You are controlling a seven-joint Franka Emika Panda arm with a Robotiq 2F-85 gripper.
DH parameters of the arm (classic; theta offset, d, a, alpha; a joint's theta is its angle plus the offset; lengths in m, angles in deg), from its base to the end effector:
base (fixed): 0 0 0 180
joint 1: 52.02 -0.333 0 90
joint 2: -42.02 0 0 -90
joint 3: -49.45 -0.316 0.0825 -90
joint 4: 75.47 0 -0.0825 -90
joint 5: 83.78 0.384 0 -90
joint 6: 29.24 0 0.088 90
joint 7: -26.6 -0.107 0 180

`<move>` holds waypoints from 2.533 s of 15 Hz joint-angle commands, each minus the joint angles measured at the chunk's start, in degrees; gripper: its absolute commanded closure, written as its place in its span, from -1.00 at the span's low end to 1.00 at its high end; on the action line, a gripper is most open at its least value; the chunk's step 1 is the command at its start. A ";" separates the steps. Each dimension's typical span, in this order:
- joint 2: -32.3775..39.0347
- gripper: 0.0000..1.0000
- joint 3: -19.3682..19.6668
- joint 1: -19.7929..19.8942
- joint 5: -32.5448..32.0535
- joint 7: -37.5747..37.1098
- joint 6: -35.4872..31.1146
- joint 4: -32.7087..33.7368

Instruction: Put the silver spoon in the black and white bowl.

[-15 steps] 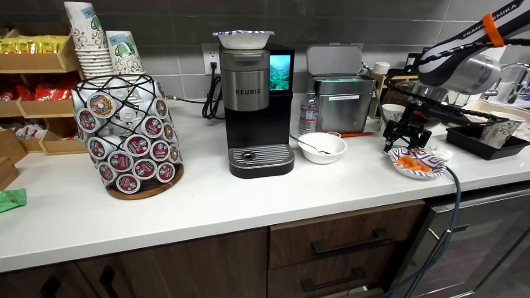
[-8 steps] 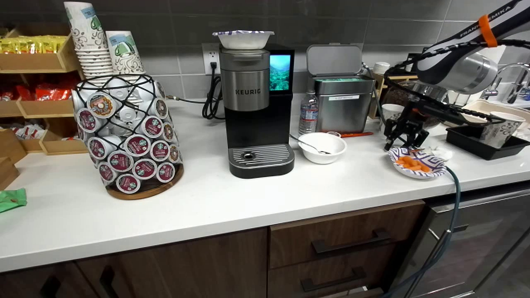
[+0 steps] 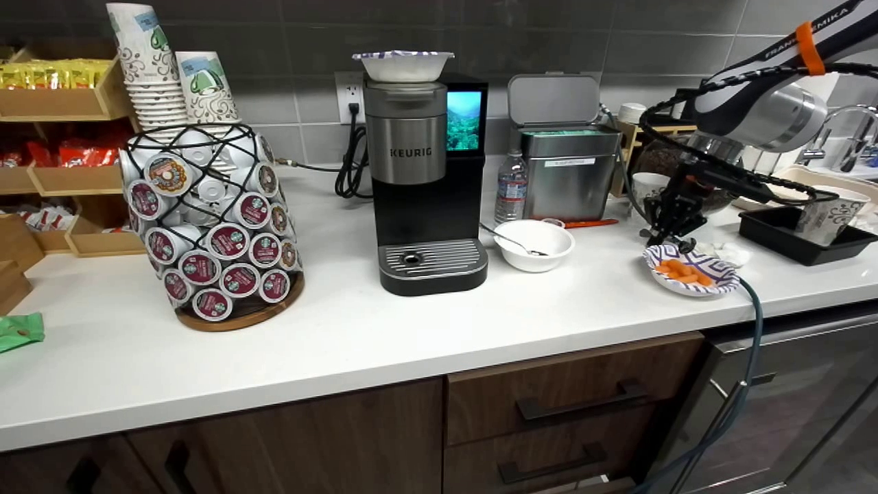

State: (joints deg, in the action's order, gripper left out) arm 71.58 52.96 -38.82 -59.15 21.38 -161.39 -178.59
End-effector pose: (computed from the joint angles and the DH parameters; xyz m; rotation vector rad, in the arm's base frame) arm 0.6298 -0.1771 0.2614 -2.6988 0.9342 -0.0340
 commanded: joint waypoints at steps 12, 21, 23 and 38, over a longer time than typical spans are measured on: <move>-17.69 0.98 -1.04 -0.40 8.71 0.89 -1.29 -14.23; -31.15 0.98 0.84 -6.31 7.10 -16.63 -32.66 -36.00; -31.76 0.98 0.02 -6.53 1.51 -25.12 -42.06 -40.47; -40.70 0.98 5.00 -14.55 -0.47 -25.46 -44.59 -46.75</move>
State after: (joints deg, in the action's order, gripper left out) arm 33.18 55.91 -48.86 -62.40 -8.90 -208.05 -225.00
